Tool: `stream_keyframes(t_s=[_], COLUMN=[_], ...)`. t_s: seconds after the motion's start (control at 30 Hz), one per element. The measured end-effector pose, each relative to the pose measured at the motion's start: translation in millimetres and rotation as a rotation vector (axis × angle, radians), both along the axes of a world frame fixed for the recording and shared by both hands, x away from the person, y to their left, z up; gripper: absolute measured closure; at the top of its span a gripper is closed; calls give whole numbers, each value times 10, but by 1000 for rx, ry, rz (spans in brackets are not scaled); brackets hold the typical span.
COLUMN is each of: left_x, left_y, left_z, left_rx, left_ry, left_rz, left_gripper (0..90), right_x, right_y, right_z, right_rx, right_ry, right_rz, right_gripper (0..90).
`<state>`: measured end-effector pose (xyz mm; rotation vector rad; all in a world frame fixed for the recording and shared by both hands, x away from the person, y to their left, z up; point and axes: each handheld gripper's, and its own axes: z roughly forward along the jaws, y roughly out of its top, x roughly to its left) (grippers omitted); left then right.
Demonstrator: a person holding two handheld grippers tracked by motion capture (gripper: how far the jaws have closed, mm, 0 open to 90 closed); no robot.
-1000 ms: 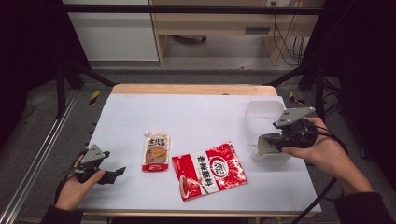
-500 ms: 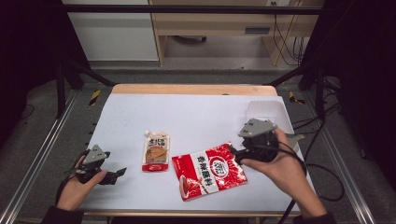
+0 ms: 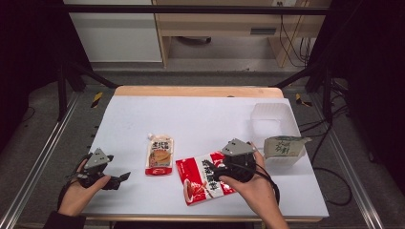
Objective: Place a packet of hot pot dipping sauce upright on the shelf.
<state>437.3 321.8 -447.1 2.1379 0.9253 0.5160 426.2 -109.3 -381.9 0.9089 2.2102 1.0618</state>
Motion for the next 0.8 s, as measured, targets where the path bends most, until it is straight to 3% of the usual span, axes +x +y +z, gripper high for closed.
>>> stream_keyframes(t_s=[0.07,0.1,0.23,0.4,0.6,0.67,0.7,0.73,0.8], left_x=[-1,7,85,285,588,652,652,646,608], left_y=[-19,-32,-120,-245,-389,-426,-426,-433,-439], left_z=[8,12,39,68,29,-16,-16,-33,-63], left_rx=[0,3,12,25,44,27,27,23,32], left_ry=[-17,-21,-27,-15,11,14,14,18,17], left_rz=[-4,-8,-30,-53,-63,-47,-47,-45,-48], left_gripper=[72,72,77,96,138,154,160,161,162], right_x=[6,6,-10,-28,-70,-86,-86,-110,-114], right_y=[45,45,73,117,150,149,149,155,165], right_z=[-108,-108,-356,-533,-591,-591,-591,-598,-604], right_rx=[33,33,29,22,-5,-11,-11,-12,-13], right_ry=[1,1,-10,-38,-52,-49,-49,-42,-36], right_rz=[-7,-7,-16,-21,-4,1,1,23,33], right_gripper=[110,110,144,184,202,215,215,313,325])
